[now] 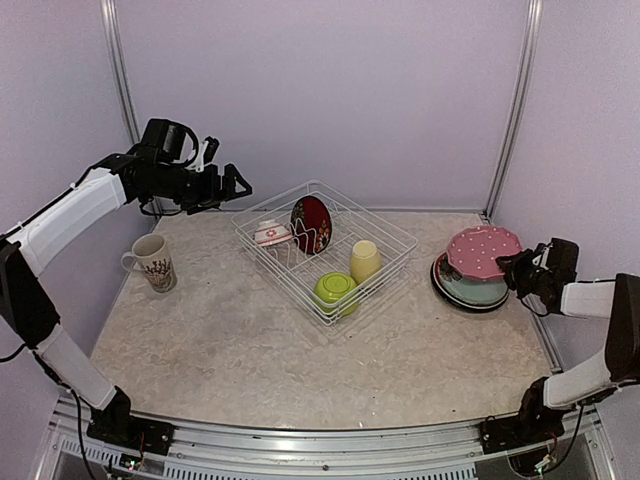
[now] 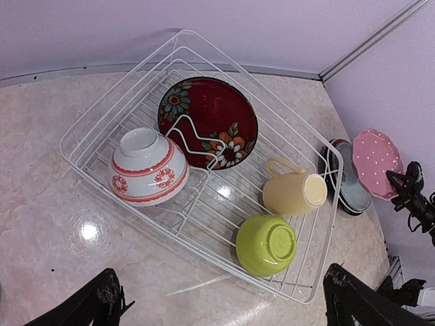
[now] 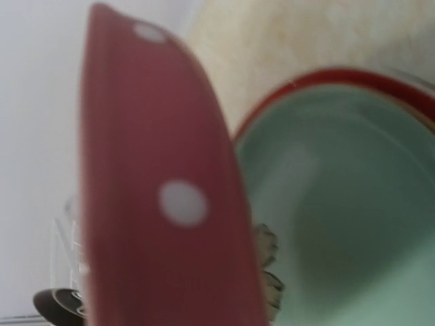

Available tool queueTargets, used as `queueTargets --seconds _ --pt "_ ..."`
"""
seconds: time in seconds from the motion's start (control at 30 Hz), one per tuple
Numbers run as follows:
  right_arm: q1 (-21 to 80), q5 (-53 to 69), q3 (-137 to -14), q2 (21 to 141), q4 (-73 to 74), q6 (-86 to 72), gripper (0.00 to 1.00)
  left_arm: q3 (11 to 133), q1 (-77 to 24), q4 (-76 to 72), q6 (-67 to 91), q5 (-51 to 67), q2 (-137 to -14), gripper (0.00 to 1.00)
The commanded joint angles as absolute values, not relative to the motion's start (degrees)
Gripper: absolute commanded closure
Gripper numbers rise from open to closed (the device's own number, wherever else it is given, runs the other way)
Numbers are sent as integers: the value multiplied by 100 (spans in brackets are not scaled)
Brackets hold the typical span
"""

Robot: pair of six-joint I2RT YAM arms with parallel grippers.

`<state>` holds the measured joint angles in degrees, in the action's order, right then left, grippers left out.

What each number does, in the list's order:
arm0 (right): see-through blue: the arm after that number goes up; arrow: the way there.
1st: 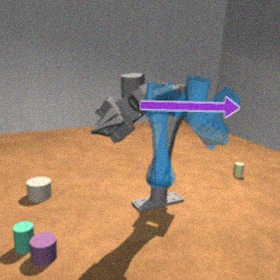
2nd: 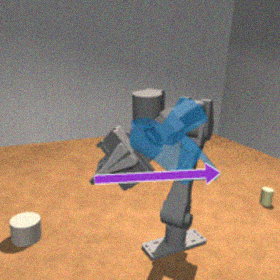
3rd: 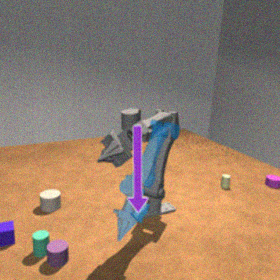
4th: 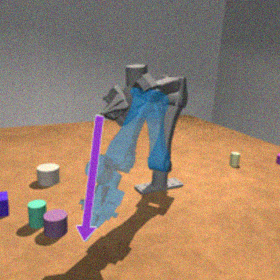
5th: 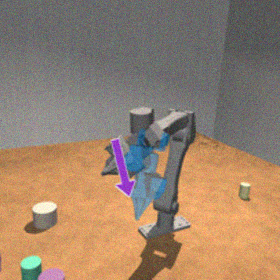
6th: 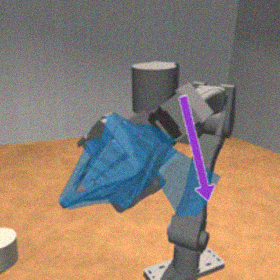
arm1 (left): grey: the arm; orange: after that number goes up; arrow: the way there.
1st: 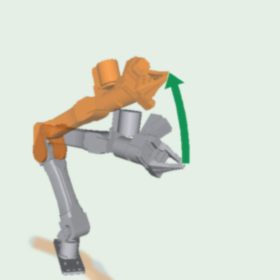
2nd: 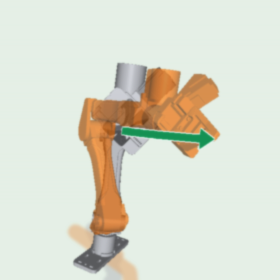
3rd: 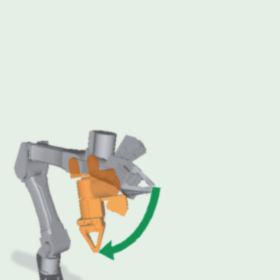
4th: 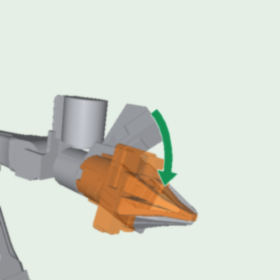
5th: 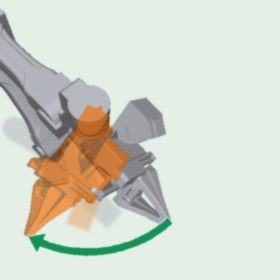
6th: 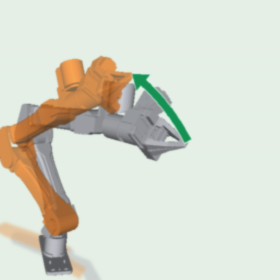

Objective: Unload the mixed dishes from the dish rack
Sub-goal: Place the plate with another plate.

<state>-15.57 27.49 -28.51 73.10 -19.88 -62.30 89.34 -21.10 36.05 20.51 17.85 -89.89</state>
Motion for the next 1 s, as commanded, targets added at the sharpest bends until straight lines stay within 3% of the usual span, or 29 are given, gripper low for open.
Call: queueTargets --seconds 0.0,0.3,0.47,0.7,0.77,0.97 --pt "-1609 3267 -2910 7591 -3018 -6315 100 9088 -2137 3726 2065 1858 -9062 1" --pt "-1610 3163 -2953 7875 -2669 -5926 100 9094 -2144 3734 2057 1852 -9053 1" --pt "-1614 3251 -2958 8027 -2563 -5786 94 9095 -2143 3744 2057 1863 -9062 1" --pt "-1609 3190 -3035 8055 -2141 -5287 77 9105 -2138 3753 2057 1861 -9069 1" --pt "-1608 3075 -3162 8023 -1757 -4964 68 9113 -2141 3753 2057 1863 -9067 1" --pt "-1603 2448 -3573 7787 -360 -3838 56 9127 -2142 3770 2073 1895 -9081 1"
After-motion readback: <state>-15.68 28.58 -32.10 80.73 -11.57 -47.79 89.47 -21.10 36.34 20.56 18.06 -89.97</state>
